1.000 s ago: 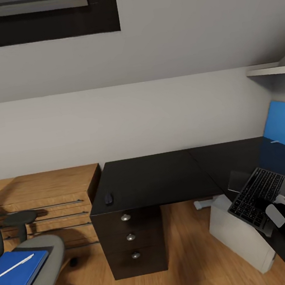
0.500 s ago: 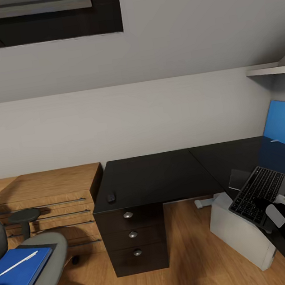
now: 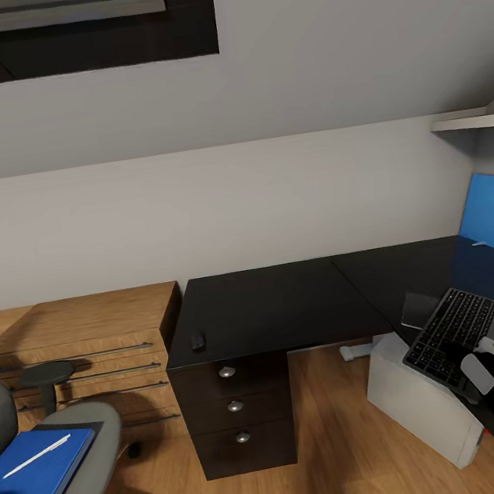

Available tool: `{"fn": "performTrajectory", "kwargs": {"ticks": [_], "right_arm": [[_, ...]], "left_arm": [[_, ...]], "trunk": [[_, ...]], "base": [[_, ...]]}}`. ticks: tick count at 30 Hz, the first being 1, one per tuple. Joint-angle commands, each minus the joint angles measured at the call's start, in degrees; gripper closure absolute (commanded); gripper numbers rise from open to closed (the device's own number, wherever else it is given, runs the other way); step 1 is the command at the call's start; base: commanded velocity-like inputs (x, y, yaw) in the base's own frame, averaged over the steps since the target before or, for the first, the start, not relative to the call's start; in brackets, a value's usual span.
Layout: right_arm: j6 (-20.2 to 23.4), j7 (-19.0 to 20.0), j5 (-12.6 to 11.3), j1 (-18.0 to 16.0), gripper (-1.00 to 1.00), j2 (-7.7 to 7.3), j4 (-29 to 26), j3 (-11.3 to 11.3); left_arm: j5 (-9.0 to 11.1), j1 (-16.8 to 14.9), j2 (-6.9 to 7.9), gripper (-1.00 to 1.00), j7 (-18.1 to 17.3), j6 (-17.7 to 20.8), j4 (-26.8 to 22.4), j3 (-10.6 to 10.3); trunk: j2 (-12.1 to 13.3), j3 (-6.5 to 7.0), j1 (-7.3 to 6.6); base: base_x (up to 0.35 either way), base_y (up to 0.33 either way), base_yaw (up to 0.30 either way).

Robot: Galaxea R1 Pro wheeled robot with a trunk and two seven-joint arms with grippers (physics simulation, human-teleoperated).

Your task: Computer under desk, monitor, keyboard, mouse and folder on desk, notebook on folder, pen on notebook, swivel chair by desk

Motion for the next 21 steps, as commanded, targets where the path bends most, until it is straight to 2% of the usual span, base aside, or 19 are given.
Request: {"fn": "performTrajectory", "kwargs": {"ticks": [1,21], "right_arm": [[0.4,-0.3,-1.2,0.0,-1.00,0.02,1.6,-0.2],[0.4,-0.2,-1.2,0.0,-1.00,0.10,1.6,-0.1]], "left_arm": [[0.3,0.0,0.06,-1.00,0.3,-0.2,0.0,-0.5],[0.3,0.0,0.06,-1.00,0.3,-0.2,0.0,-0.6]], "trunk": [[0.0,-0.07,0.00],[0.0,-0.07,0.00]], "base": [[0.000,0.003,0.000],[0.000,0.020,0.000]]}}
